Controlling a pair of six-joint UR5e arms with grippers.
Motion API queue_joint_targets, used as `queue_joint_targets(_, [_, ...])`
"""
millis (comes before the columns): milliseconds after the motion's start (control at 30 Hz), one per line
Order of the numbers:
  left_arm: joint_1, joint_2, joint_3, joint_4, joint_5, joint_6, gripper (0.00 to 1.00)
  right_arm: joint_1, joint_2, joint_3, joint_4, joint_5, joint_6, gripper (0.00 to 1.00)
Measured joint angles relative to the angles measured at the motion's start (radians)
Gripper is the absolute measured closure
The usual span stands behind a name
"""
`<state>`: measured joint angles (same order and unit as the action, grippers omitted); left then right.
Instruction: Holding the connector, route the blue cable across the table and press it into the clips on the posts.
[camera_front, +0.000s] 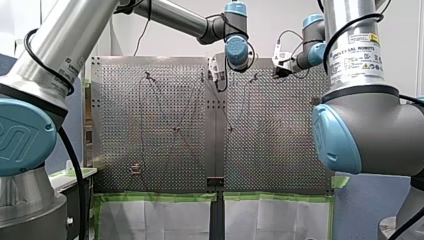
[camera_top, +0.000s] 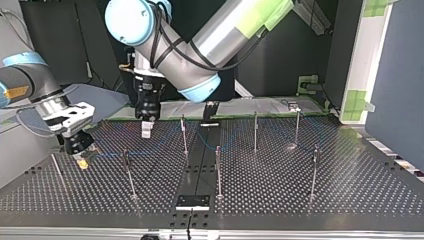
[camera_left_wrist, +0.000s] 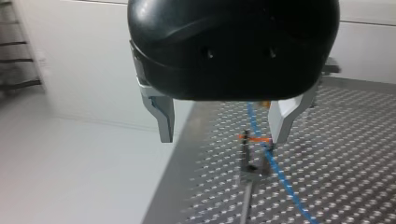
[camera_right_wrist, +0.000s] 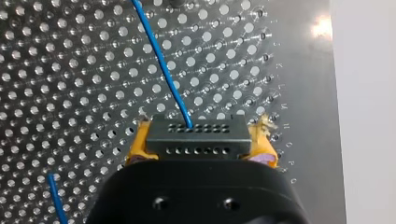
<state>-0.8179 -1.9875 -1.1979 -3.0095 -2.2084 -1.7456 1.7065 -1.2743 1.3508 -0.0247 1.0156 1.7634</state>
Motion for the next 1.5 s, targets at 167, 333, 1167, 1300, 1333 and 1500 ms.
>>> queue_joint_targets(167, [0.005, 0.045, -0.045, 0.044, 0.002, -0.043, 0.00, 0.002, 0.000, 0.000, 0.000, 0.001, -0.002, 1.00])
queue_joint_targets(333, [0.012, 0.086, -0.086, 0.085, 0.005, -0.083, 0.00, 0.003, 0.000, 0.000, 0.000, 0.002, -0.002, 1.00])
queue_joint_targets(1167, [0.009, 0.075, -0.307, 0.307, 0.002, -0.184, 0.00, 0.003, 0.006, 0.001, 0.000, 0.003, -0.003, 1.00])
queue_joint_targets(1300, [0.007, 0.075, -0.339, 0.339, 0.004, -0.166, 0.00, 0.004, 0.007, 0.001, 0.000, 0.003, -0.003, 1.00])
queue_joint_targets(1333, [0.007, 0.075, -0.346, 0.346, 0.005, -0.164, 0.00, 0.004, 0.007, 0.001, 0.000, 0.003, -0.004, 1.00])
queue_joint_targets(1500, [0.005, 0.075, -0.389, 0.388, 0.008, -0.163, 0.00, 0.004, 0.008, 0.001, 0.000, 0.003, -0.004, 1.00])
